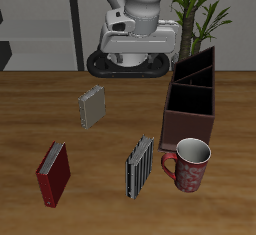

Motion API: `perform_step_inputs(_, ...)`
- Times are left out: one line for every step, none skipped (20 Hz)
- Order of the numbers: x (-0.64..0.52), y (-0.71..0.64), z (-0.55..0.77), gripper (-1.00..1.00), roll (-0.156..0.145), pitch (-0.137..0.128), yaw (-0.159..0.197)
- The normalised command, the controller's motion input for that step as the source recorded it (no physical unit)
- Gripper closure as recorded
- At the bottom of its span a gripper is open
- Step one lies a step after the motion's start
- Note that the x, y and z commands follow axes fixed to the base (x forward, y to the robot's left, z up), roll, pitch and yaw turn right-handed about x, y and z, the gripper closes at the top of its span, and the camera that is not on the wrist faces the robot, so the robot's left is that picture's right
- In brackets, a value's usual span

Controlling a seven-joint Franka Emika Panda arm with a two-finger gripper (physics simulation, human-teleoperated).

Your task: Place the red book into the left desk caddy's front compartment

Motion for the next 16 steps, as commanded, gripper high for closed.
perform_step_inputs(0.0, 0.0, 0.0, -1.0, 0.0, 0.0, 0.0)
perform_step_inputs(-0.07, 0.6, -0.1, -1.0, 0.099, 0.006, 0.065)
perform_step_inputs(-0.09, 0.1, 0.02, -1.0, 0.0, 0.0, 0.0)
perform_step_inputs(0.02, -0.02, -0.02, -1.0, -0.065, -0.025, -0.044)
perform_step_inputs(0.06, 0.13, -0.06, -1.0, 0.049, 0.048, -0.015)
perform_step_inputs(-0.03, 0.04, -0.01, -1.0, 0.003, 0.01, 0.004)
perform_step_inputs(0.0, 0.07, -0.04, -1.0, -0.018, -0.018, 0.0)
perform_step_inputs(0.07, 0.0, 0.01, -1.0, 0.0, -0.001, 0.011)
perform_step_inputs(0.1, -0.13, -0.04, -1.0, -0.066, -0.013, -0.017)
perform_step_inputs(0.13, -0.17, -0.01, -1.0, -0.033, 0.0, 0.0)
perform_step_inputs(0.2, -0.21, 0.02, -1.0, 0.005, 0.037, -0.015)
perform_step_inputs(0.2, -0.24, -0.02, -1.0, -0.048, 0.066, -0.035)
perform_step_inputs(0.1, -0.1, 0.06, -1.0, 0.025, -0.033, 0.091)
perform_step_inputs(0.01, 0.08, 0.0, -1.0, 0.0, 0.0, 0.0)
perform_step_inputs(0.22, -0.32, 0.11, -1.0, 0.055, 0.014, 0.012)
perform_step_inputs(0.12, -0.24, 0.08, -1.0, -0.052, 0.001, -0.02)
